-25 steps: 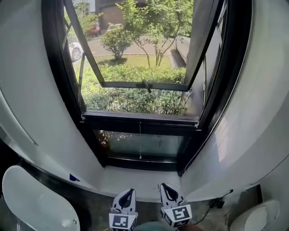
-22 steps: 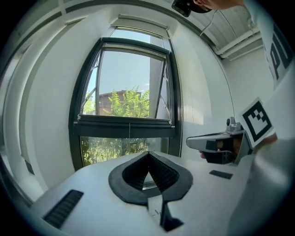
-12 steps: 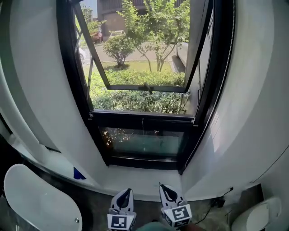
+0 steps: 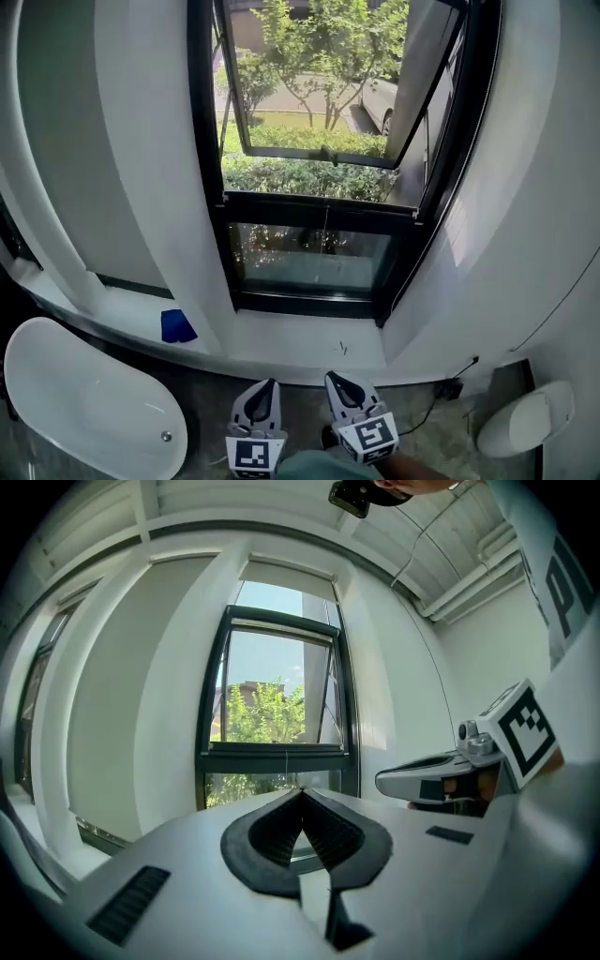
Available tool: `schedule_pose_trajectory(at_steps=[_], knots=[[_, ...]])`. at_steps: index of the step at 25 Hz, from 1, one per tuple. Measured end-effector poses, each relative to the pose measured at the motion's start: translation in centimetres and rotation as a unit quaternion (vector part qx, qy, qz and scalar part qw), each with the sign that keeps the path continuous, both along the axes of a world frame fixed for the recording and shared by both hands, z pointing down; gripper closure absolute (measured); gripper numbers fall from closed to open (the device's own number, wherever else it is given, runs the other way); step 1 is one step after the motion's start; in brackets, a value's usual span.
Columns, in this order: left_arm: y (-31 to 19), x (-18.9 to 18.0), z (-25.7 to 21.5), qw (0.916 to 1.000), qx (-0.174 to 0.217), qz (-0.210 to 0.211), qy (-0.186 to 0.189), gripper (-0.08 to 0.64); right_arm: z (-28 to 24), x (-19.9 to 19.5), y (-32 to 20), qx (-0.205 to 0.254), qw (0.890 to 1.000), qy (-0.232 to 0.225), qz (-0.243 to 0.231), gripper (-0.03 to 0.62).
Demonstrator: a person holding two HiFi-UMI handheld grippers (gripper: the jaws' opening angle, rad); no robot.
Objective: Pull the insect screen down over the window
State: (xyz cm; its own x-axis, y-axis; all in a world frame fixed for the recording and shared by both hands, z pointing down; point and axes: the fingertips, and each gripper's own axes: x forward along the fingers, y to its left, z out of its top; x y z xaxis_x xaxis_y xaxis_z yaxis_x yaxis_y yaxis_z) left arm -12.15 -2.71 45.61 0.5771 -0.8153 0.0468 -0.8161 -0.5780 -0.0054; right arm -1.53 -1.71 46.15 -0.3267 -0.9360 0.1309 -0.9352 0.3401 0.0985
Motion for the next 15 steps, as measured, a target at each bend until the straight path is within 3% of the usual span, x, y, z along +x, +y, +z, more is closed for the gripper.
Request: schedule_pose_trajectory(at_steps=[7,15], knots=[[4.2,-1.8,0.5,0.9997,-0.011,0.017,0.011,0.546,-0.3,-3.4,5.1,-0.004,1.0,0.013,0.0,0.586],[8.2,-1.6,1.0,0.9997,-0.018,0.009,0.015,0.546,0.0,-1.6,9.5,-0.017,0.999,-0.006,0.036,0.586]])
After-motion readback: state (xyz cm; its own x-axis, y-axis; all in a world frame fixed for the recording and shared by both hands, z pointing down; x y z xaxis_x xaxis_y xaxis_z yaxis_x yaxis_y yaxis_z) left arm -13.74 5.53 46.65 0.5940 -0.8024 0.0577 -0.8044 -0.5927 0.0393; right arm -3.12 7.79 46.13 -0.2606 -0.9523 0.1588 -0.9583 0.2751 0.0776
